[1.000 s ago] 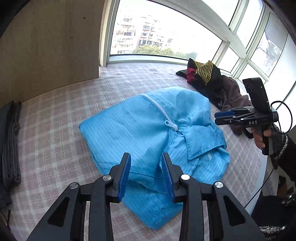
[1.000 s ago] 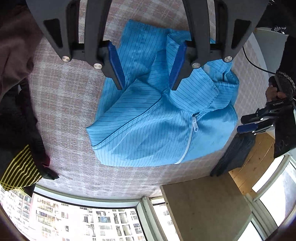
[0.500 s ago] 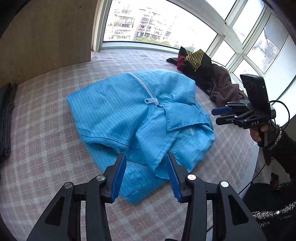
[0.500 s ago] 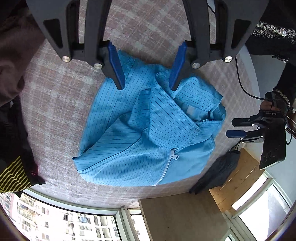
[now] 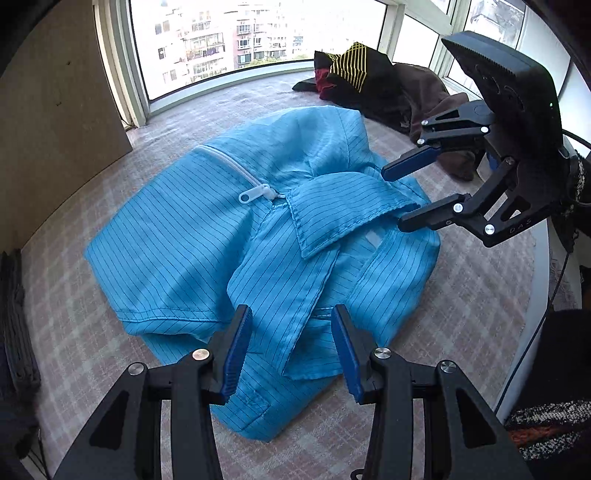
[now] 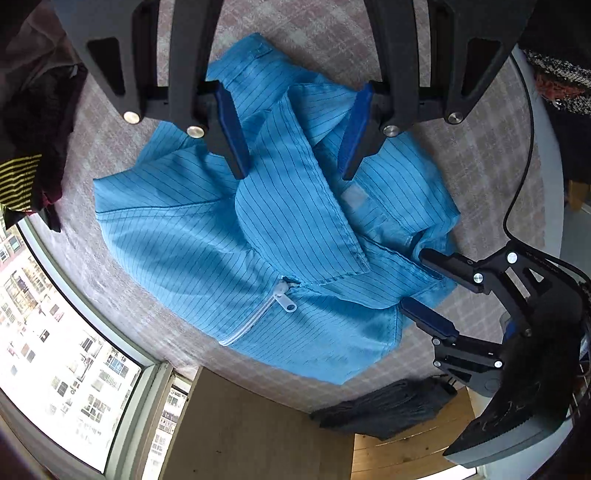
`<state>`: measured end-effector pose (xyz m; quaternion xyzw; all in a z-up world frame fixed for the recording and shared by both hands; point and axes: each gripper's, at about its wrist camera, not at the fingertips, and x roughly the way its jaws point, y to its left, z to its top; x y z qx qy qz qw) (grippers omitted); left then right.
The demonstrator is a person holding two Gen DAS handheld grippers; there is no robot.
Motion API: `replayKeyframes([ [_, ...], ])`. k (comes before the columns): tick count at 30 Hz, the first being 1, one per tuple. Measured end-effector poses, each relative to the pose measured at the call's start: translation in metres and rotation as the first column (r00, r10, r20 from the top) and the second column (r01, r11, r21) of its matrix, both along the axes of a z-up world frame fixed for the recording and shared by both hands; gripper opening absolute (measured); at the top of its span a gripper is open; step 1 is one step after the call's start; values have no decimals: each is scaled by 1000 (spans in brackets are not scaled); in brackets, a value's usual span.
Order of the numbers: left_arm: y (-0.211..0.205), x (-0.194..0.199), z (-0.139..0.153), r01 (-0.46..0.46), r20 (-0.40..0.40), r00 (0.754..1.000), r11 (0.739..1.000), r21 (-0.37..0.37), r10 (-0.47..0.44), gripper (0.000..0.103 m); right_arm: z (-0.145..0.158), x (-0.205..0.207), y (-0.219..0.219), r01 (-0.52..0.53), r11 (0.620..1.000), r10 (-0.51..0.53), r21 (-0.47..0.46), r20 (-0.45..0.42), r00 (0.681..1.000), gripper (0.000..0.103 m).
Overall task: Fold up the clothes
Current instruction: 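Grasp the coat collar with the right gripper while the left gripper grasps beside it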
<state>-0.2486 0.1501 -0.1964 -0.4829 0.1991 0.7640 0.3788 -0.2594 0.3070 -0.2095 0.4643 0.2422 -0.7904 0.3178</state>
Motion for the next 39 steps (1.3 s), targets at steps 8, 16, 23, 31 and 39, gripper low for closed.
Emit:
replayKeyframes([
  [8, 6, -6, -6, 103, 12, 995, 994, -41, -103, 30, -8, -39, 8, -15, 997, 29, -71, 208, 978, 27],
  [16, -5, -30, 12, 54, 98, 993, 995, 79, -61, 21, -5, -77, 58, 231, 910, -45, -345, 471, 881, 12],
  [23, -7, -48, 17, 11, 89, 996, 997, 71, -17, 21, -6, -84, 89, 403, 808, -106, -430, 568, 816, 12],
  [31, 4, -35, 42, 99, 64, 993, 993, 69, -103, 26, -35, -90, 120, 635, 601, -102, -485, 741, 663, 12],
  [39, 73, -61, 37, 249, -4, 969, 969, -3, -249, 29, -26, -91, 111, 604, 629, -94, -490, 723, 685, 12],
])
